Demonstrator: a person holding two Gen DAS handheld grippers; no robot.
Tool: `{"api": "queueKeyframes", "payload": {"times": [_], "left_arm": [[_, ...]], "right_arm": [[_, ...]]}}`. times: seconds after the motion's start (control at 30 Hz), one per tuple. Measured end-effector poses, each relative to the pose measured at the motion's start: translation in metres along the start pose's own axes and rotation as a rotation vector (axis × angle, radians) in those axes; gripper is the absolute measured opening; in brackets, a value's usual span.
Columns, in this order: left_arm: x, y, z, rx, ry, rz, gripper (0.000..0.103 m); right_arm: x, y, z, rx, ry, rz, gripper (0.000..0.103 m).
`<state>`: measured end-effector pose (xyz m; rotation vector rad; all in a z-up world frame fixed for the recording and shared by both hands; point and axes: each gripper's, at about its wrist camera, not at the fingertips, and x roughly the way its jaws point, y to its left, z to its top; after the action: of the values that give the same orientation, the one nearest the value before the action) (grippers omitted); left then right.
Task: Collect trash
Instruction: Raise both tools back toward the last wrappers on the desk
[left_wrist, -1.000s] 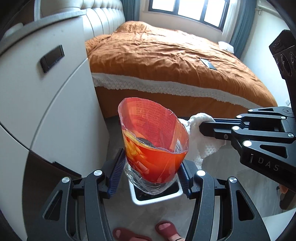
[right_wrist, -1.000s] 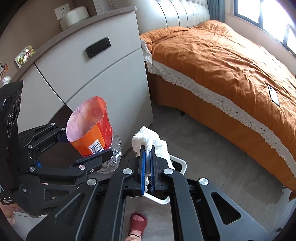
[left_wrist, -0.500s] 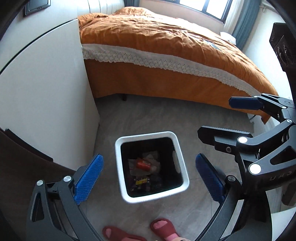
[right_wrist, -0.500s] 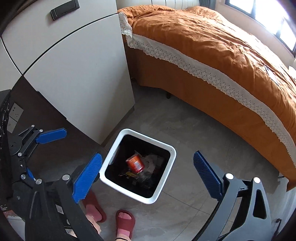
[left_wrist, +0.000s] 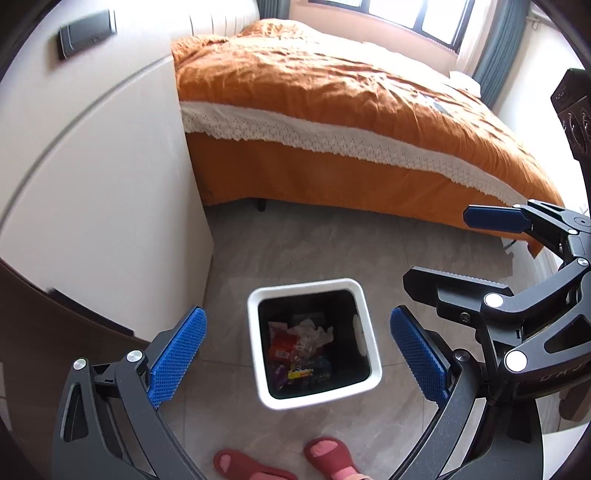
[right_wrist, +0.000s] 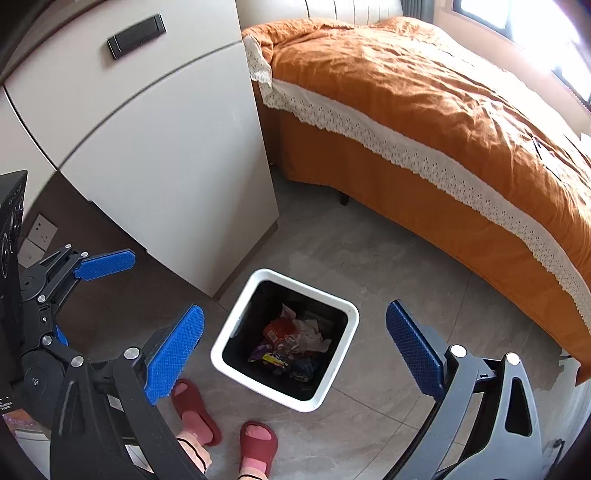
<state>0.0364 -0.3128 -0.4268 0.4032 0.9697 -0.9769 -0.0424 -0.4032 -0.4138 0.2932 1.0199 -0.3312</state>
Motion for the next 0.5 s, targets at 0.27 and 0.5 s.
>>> {"api": "queueKeyframes", "payload": {"times": [0.27, 0.5], "left_arm": [[-0.102, 0.000, 0.052, -0.034, -0.116, 0.059, 0.098], [-0.197, 0.007, 0.085, -0.107, -0.218, 0.145, 0.098]], "right_arm": [[-0.093, 0.010, 0.050, 0.030, -0.149, 0.010, 0.098], [-0.179, 0.029, 0.094, -0.003, -0.323, 0.051, 0.098]]}}
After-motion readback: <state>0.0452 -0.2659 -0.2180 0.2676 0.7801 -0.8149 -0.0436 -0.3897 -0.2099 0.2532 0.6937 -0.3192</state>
